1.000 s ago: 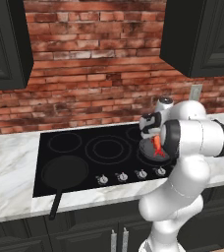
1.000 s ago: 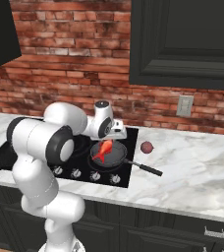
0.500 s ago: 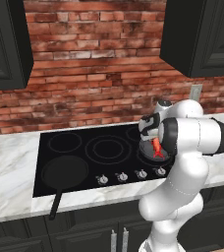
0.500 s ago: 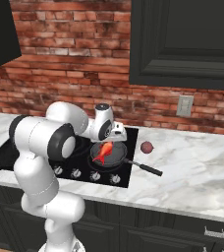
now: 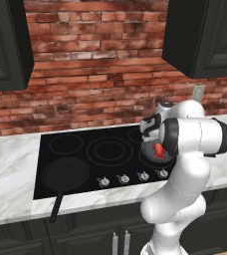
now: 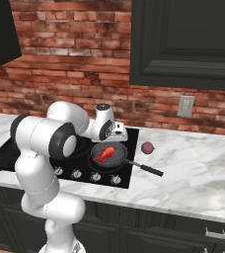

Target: Place both pans onto different burners. Then place the onion and the fish on different pans.

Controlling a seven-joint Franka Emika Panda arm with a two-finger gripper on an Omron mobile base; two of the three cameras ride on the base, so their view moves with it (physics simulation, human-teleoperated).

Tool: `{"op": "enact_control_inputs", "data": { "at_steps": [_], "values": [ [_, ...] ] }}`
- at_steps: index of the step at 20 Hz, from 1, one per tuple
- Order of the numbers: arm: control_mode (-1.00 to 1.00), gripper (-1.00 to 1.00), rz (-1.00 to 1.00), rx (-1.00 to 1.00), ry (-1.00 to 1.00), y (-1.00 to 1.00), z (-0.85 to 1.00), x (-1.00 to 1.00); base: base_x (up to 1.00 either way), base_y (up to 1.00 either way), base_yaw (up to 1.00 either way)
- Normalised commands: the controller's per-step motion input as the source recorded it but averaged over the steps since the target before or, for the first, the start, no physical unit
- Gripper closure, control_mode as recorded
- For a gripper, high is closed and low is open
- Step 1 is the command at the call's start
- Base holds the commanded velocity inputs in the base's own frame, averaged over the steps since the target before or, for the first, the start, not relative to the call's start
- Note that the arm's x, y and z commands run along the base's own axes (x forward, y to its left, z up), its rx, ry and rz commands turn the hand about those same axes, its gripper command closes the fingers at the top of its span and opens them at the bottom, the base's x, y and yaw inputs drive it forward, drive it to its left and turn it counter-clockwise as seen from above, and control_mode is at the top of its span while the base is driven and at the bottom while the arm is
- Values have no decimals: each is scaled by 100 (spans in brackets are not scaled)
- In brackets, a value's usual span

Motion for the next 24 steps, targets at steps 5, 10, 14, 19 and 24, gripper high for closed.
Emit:
{"op": "enact_control_inputs", "data": {
  "at_steps": [5, 10, 14, 19, 24],
  "values": [
    [-100, -100, 0, 0, 0, -2, 0, 10, 0, 0, 0],
    [-100, -100, 0, 0, -1, -1, 9, 0, 0, 0, 0],
    [-100, -100, 0, 0, -2, -49, 14, 2, 0, 0, 0],
    [-100, -100, -5, 0, 0, -82, 0, 14, 0, 0, 0],
    [-100, -100, -6, 0, 0, -74, 1, 28, 0, 0, 0]
  ]
}}
